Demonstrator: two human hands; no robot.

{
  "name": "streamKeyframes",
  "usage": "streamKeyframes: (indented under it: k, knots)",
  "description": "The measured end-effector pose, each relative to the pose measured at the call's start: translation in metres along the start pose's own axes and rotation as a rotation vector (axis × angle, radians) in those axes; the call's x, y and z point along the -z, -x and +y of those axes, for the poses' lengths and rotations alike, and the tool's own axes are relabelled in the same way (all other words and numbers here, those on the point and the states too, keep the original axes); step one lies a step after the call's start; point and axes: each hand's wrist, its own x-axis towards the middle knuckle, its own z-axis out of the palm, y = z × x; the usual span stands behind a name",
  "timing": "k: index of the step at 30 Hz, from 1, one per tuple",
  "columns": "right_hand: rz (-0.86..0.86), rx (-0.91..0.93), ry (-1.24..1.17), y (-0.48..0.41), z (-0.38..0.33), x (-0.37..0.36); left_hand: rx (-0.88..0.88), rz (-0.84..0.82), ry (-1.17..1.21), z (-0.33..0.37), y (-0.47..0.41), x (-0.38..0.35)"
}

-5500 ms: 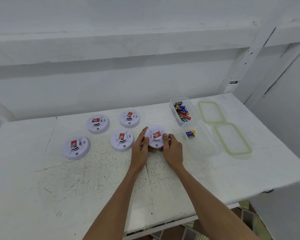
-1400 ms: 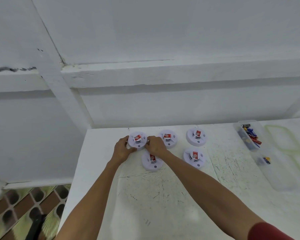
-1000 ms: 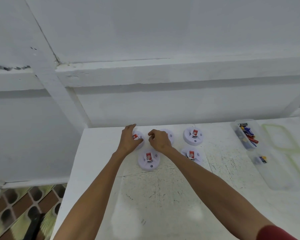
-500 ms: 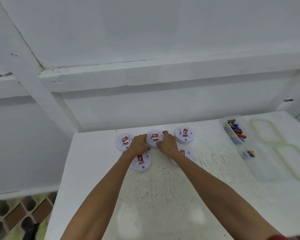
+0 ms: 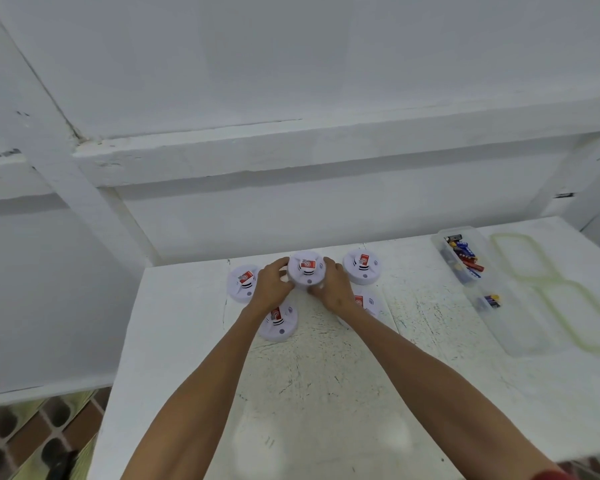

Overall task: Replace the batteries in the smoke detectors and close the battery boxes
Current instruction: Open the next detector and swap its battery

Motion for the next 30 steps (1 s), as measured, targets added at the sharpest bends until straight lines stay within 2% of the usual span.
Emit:
streamKeyframes:
  k: [4, 17, 21, 25, 30]
  knots:
    - [0.043, 0.047, -0.137, 0.011, 0.003, 0.006, 0.018, 0.057, 0.057, 0.000, -0.002, 0.000]
    - [0.239, 0.108, -0.140, 0.032, 0.014, 0.036, -0.087, 0.154, 0.116, 0.020, 0.004, -0.016]
    - [0.252, 0.112, -0.164, 0.040, 0.016, 0.053, -0.116, 0.148, 0.108, 0.032, 0.003, -0.020]
    - [0.270, 0.042, -0.169, 0.046, 0.023, 0.066, -0.149, 0.115, 0.145, 0.046, 0.007, -0.025]
    - [0.291, -0.029, -0.167, 0.053, 0.031, 0.085, -0.113, 0.016, 0.303, 0.068, 0.015, -0.038]
